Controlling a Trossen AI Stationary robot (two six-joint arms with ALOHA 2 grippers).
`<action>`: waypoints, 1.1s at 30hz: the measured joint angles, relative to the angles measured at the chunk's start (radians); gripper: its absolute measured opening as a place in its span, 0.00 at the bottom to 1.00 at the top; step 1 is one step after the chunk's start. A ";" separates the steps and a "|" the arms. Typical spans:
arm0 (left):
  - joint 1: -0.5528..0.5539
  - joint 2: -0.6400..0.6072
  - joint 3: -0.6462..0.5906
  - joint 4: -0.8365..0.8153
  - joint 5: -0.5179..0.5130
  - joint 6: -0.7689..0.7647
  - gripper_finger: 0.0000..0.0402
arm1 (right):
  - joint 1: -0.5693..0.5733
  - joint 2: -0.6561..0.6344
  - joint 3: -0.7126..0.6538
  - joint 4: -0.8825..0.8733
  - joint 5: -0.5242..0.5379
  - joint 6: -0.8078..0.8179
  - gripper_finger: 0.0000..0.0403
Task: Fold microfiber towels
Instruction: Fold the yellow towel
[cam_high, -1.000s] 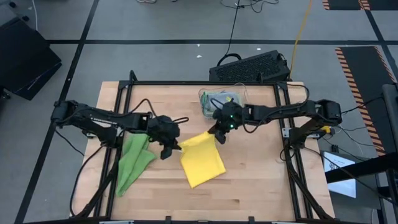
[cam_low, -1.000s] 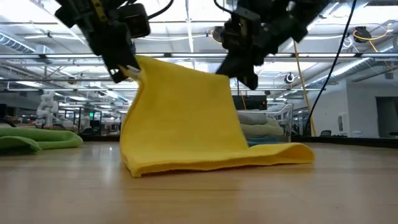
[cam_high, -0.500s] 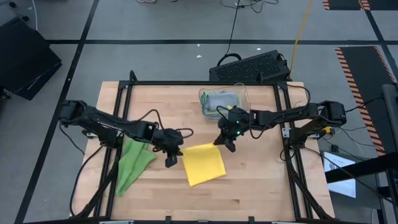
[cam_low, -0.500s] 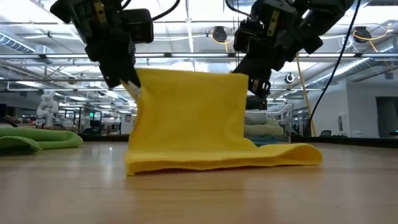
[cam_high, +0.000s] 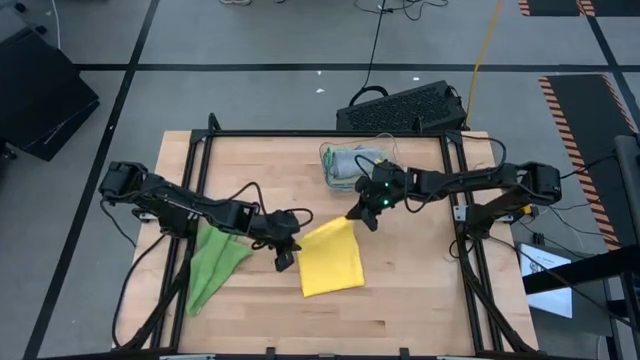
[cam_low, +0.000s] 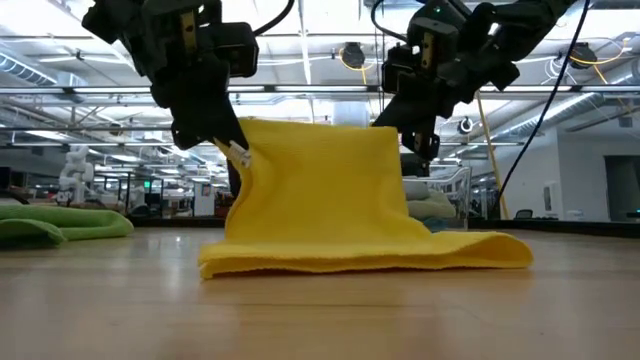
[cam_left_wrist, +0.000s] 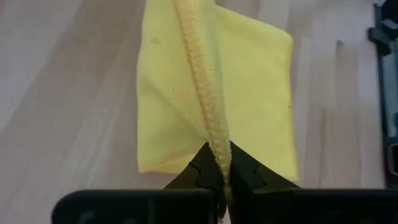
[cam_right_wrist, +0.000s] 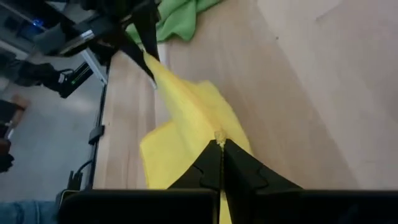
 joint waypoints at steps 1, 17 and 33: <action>-0.003 0.000 0.000 -0.010 -0.006 0.000 0.03 | -0.002 -0.006 0.000 -0.010 -0.010 0.001 0.00; -0.075 0.082 0.002 0.050 0.059 0.030 0.02 | 0.173 0.015 0.002 -0.167 -0.003 0.016 0.00; -0.119 0.170 0.001 0.189 0.157 -0.048 0.03 | 0.302 0.080 0.000 -0.162 0.006 0.178 0.00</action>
